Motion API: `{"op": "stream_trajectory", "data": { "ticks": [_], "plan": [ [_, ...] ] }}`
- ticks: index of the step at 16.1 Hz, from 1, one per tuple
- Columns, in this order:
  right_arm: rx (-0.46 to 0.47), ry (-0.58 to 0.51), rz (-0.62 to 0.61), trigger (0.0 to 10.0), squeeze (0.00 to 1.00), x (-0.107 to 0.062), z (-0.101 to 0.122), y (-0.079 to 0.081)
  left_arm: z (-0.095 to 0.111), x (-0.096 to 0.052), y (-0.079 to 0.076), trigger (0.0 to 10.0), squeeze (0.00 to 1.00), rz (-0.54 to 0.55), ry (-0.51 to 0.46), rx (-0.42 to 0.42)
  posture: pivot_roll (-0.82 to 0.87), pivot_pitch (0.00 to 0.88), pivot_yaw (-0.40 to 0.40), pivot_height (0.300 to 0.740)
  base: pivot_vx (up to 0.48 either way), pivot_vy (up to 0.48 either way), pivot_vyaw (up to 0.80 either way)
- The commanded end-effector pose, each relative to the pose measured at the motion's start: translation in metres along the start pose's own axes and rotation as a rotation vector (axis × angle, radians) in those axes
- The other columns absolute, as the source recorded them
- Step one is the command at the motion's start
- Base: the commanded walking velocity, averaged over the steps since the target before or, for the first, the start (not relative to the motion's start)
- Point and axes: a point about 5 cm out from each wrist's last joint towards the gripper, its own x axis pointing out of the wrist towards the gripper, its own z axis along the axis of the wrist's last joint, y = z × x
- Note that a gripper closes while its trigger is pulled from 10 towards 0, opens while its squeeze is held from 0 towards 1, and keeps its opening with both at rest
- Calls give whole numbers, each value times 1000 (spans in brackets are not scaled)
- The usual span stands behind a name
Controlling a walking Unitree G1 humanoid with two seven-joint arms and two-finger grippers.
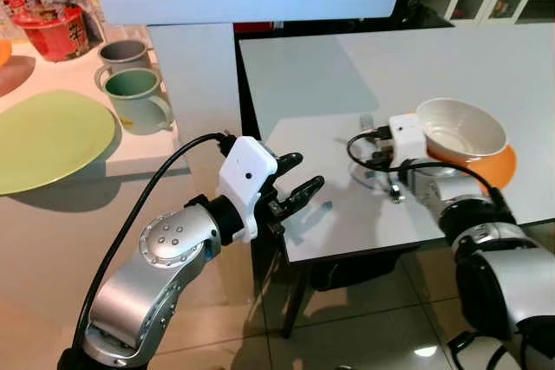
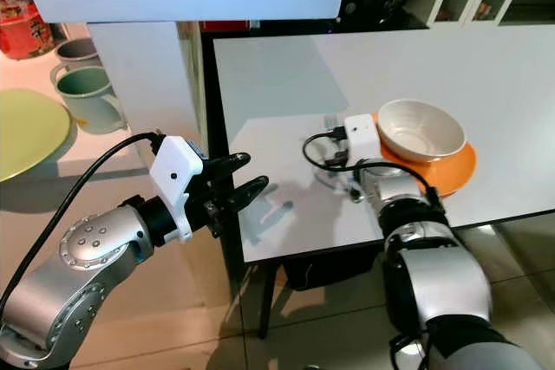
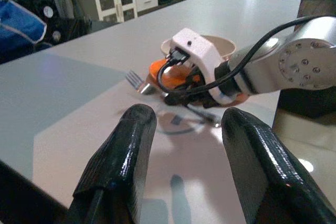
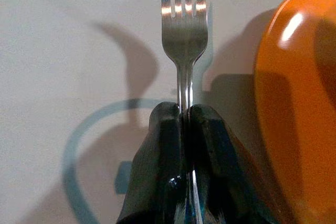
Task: Setting the table
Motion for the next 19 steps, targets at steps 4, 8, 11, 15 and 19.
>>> {"op": "stream_trajectory", "data": {
  "ticks": [4, 8, 11, 15, 19],
  "plan": [
    [-42, -2, -34, 10000, 0, -2, 9, -8, 3, -1, -4, 10000, 0, -33, 0, -5, -7, 76, -11, 740, 0, 0, 0],
    [-24, 59, -6, 10000, 0, -2, 2, -8, 3, 0, -5, 10000, 0, -48, 5, -8, -11, 78, -3, 740, 0, 0, 0],
    [23, 66, -4, 10000, 957, -2, 1, -7, 3, 0, -5, 10000, 0, -54, 6, -4, -10, 73, 1, 740, 0, 0, 0],
    [43, 53, 2, 10000, 1000, -2, 5, -7, 4, 2, -4, 10000, 0, -58, 5, -1, -10, 62, 2, 740, 0, 0, 0],
    [16, 32, -5, 10000, 1000, -2, 12, -8, 5, 3, -1, 10000, 0, -41, -1, 9, -13, 46, -1, 740, 0, 0, 0]
  ]
}}
